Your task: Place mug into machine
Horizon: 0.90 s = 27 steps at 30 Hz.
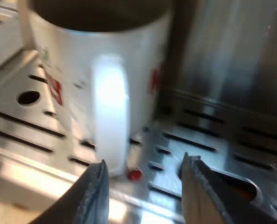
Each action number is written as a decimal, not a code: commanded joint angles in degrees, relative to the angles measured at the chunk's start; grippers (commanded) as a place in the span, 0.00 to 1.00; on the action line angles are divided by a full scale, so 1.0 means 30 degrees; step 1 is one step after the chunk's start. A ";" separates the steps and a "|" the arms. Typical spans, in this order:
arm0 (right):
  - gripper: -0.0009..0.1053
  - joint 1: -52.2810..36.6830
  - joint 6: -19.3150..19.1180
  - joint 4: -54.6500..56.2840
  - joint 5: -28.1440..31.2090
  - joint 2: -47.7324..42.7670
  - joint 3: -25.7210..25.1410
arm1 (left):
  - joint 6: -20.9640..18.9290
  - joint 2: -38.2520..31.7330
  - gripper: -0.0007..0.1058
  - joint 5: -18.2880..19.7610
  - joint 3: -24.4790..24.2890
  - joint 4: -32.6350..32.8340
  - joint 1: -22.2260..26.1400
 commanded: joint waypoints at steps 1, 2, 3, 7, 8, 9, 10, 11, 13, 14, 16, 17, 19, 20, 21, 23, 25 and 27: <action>0.30 0.0398 -0.0043 0.1378 0.0254 -0.1493 0.0324 | -0.0160 -0.0662 0.77 -0.0225 -0.1056 0.1435 -0.0049; 0.23 0.0609 -0.0043 0.2390 0.0254 -0.2250 0.0319 | 0.0013 -0.1030 0.77 -0.0254 -0.1414 0.2092 -0.0049; 0.15 0.0790 -0.0043 0.3001 0.0254 -0.2793 0.0322 | 0.0103 -0.1363 0.77 -0.0249 -0.1628 0.2500 -0.0049; 0.01 0.1264 -0.0043 0.4233 0.0220 -0.4196 0.0322 | 0.0102 -0.2696 0.77 -0.0249 -0.2182 0.3296 -0.0049; 0.01 0.1686 -0.0008 0.4597 0.0220 -0.5204 0.0322 | 0.0102 -0.3192 0.77 -0.0207 -0.2332 0.3389 -0.0049; 0.01 0.1955 0.0164 0.4631 0.0179 -0.5697 0.0322 | 0.0102 -0.3602 0.77 -0.0207 -0.2476 0.3474 -0.0049; 0.01 0.2146 0.0204 0.4623 0.0143 -0.5992 0.0322 | 0.0102 -0.3843 0.77 -0.0207 -0.2588 0.3492 -0.0049; 0.01 0.2401 0.0204 0.4628 0.0133 -0.6484 0.0278 | 0.0102 -0.4308 0.77 -0.0103 -0.2789 0.3551 -0.0049; 0.01 0.3007 0.0203 0.4628 0.0257 -0.7356 0.0186 | 0.0102 -0.4783 0.77 0.0000 -0.3099 0.3666 -0.0049; 0.01 0.3266 0.0203 0.4628 0.0470 -0.7698 0.0060 | 0.0102 -0.5196 0.77 0.0145 -0.3411 0.3984 -0.0049; 0.01 0.3703 0.0203 0.4628 0.1158 -0.8065 -0.0217 | 0.0102 -0.5597 0.77 0.0378 -0.3915 0.4459 -0.0049; 0.01 0.4022 0.0203 0.4628 0.1751 -0.8161 -0.0466 | 0.0102 -0.5793 0.77 0.0709 -0.4239 0.4739 -0.0049; 0.01 0.4391 0.0203 0.4628 0.2294 -0.8171 -0.0863 | 0.0102 -0.5896 0.77 0.1067 -0.4712 0.5161 -0.0049; 0.01 0.4589 0.0203 0.4628 0.2294 -0.8171 -0.1125 | 0.0102 -0.5888 0.77 0.1131 -0.4975 0.5452 -0.0049; 0.01 0.4741 0.0203 0.4628 0.2292 -0.8171 -0.1319 | 0.0102 -0.5888 0.77 0.1123 -0.5205 0.5504 -0.0049; 0.01 0.4927 0.0203 0.4628 0.2415 -0.8113 -0.1607 | 0.0102 -0.5888 0.77 0.1123 -0.5435 0.5365 -0.0049; 0.01 0.4922 0.0203 0.4462 0.2657 -0.8025 -0.1757 | 0.0102 -0.5888 0.77 0.1123 -0.5580 0.5248 -0.0049; 0.01 0.4884 0.0203 0.3975 0.3139 -0.7707 -0.1911 | 0.0102 -0.5888 0.77 0.1226 -0.5599 0.5254 -0.0049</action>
